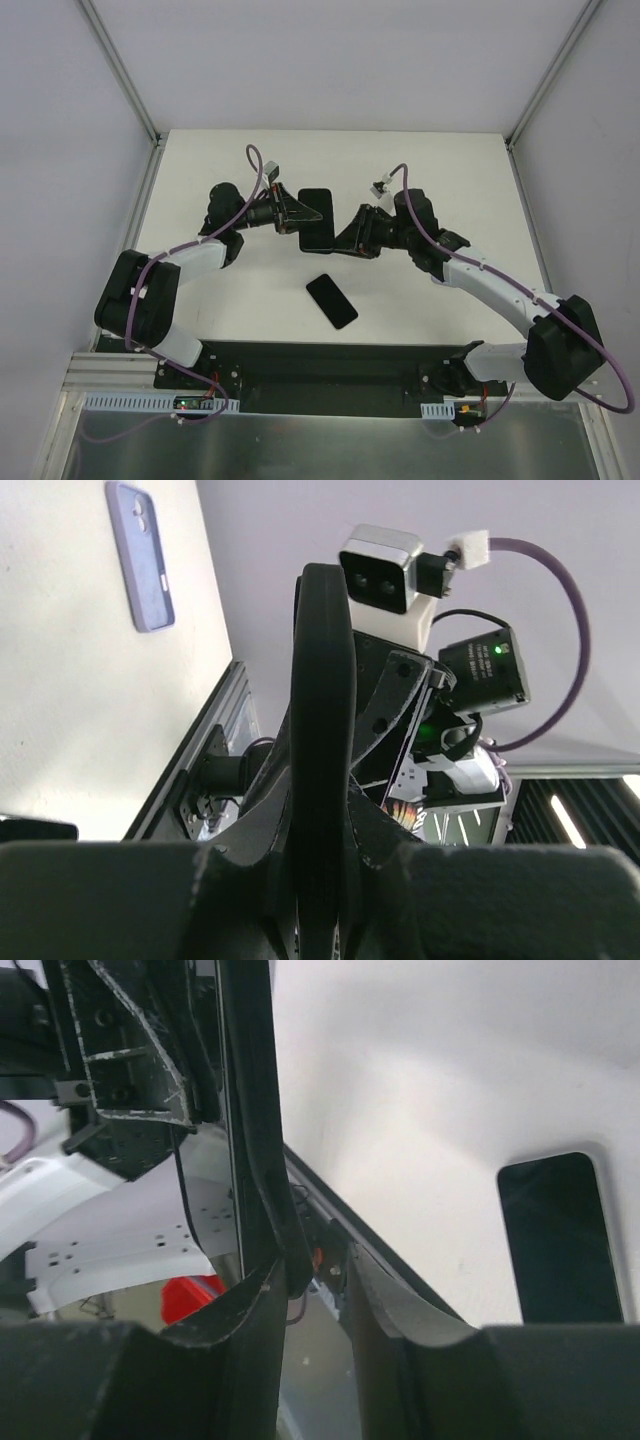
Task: Take the phone out of the phone case
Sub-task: Remove the phone case from the phone.
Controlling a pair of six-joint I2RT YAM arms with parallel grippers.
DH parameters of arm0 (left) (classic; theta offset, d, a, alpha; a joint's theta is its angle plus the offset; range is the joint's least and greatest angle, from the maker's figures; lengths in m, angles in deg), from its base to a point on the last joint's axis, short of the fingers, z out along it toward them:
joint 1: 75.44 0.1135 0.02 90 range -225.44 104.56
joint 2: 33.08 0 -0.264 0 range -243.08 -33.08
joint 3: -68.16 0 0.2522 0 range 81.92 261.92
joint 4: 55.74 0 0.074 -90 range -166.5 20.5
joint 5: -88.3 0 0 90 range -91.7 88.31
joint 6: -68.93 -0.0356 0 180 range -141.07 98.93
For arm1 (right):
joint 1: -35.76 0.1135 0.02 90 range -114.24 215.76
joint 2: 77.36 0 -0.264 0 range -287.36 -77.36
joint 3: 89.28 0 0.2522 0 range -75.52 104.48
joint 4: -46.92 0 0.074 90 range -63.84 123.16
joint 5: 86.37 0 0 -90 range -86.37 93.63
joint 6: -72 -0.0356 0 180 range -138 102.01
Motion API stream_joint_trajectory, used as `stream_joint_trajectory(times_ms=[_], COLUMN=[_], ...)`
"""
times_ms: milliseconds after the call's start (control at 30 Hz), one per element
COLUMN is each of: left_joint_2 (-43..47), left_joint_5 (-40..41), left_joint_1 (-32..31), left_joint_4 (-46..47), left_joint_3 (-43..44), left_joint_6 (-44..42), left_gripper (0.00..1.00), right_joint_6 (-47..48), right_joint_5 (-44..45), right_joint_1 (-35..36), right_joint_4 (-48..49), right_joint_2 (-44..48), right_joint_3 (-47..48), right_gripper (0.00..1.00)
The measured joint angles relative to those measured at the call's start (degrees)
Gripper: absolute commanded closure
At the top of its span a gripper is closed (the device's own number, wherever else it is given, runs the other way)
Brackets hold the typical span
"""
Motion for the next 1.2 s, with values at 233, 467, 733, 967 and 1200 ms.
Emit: stream_joint_trajectory(times_ms=[233,467,733,967,1200], left_joint_2=[-5.33,-9.33,-9.66,-9.53,-9.01], left_joint_5=[3.02,4.98,8.92,13.64,16.96], left_joint_1=[0.0,-0.15,-1.75,-2.32,-2.4], left_joint_4=[14.78,17.86,18.51,19.02,19.8], left_joint_3=[-2.69,-3.23,-3.39,-5.42,-7.74], left_joint_6=[11.98,18.84,18.62,17.0,15.87], left_gripper=[1.0,1.0,1.0,1.0,1.0], right_joint_6=[-7.41,-10.49,-14.25,-17.92,-21.11], right_joint_5=[-5.64,-5.62,-3.87,-2.54,-2.91], right_joint_1=[-0.96,-1.46,-1.73,-2.34,-2.84], right_joint_4=[7.93,9.42,9.86,9.84,11.98], right_joint_2=[-2.27,-4.09,-4.17,-5.2,-6.58], right_joint_3=[-0.9,-0.9,-0.9,-0.87,-0.83], right_gripper=[0.66,0.67,0.69,0.72,0.99])
